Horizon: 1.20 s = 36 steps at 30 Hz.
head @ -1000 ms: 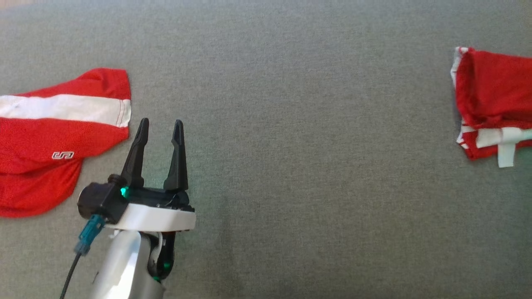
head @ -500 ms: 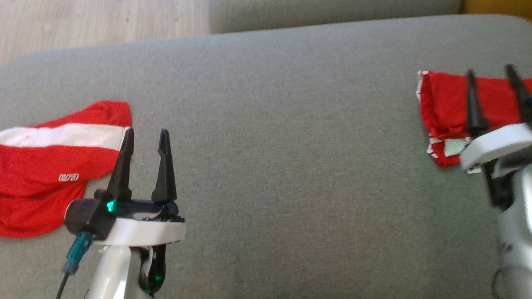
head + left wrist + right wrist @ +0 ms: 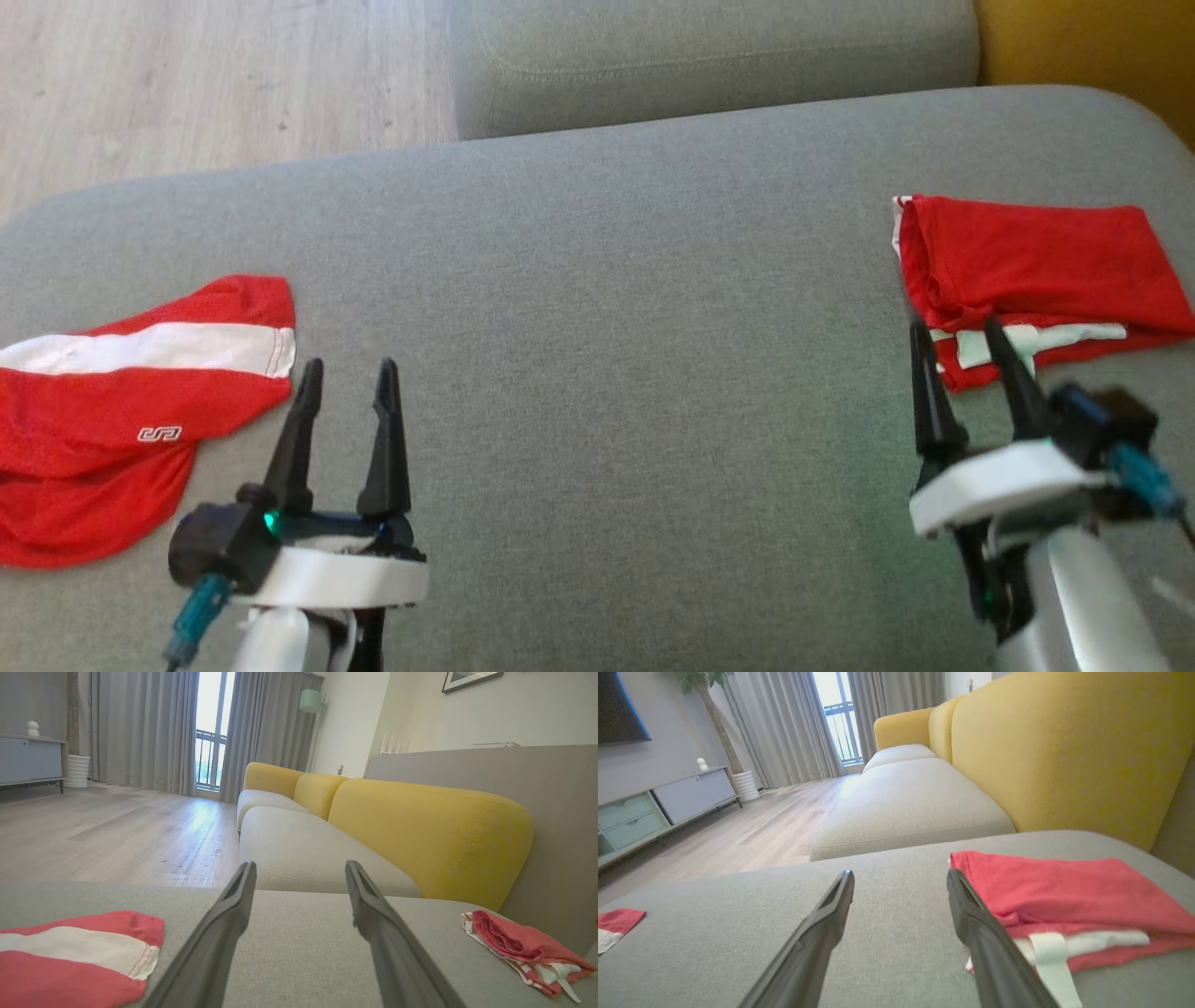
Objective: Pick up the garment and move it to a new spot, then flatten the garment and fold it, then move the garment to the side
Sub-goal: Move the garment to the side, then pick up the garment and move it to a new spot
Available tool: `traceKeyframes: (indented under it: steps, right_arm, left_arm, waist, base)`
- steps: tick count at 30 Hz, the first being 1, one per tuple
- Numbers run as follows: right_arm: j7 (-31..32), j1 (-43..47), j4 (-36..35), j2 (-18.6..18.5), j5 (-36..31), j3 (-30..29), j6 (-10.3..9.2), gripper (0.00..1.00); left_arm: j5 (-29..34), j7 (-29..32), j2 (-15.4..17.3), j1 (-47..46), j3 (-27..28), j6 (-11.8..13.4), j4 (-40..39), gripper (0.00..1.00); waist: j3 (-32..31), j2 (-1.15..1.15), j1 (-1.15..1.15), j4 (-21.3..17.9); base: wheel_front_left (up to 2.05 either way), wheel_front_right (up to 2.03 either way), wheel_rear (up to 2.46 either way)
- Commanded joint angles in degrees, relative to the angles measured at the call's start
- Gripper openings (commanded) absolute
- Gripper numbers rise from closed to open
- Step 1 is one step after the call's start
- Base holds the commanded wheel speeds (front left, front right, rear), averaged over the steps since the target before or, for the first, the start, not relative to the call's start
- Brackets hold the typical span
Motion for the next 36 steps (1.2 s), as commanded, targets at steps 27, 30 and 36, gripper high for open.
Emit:
traceKeyframes:
  steps: [27,30,36]
  right_arm:
    - [-7.13,1.04,3.39,0.22,3.09,4.41,0.39,1.0]
    - [-7.1,1.01,3.15,0.22,3.19,4.94,0.39,1.0]
    - [-6.98,1.05,2.59,0.22,4.11,7.1,0.39,1.0]
  left_arm:
    - [-1.05,-0.29,0.11,-0.05,0.76,0.09,0.06,1.0]
    - [-0.96,-0.29,0.11,-0.29,1.14,0.1,0.25,1.0]
    - [-0.39,-0.29,0.11,-0.54,2.53,0.35,0.64,1.0]
  waist:
    - [-0.94,0.0,0.01,2.05]
    - [-0.89,0.0,0.01,3.1]
    - [-1.06,0.0,0.01,7.83]
  base:
    - [0.0,0.0,0.0]
    - [0.0,0.0,0.0]
    - [0.0,0.0,0.0]
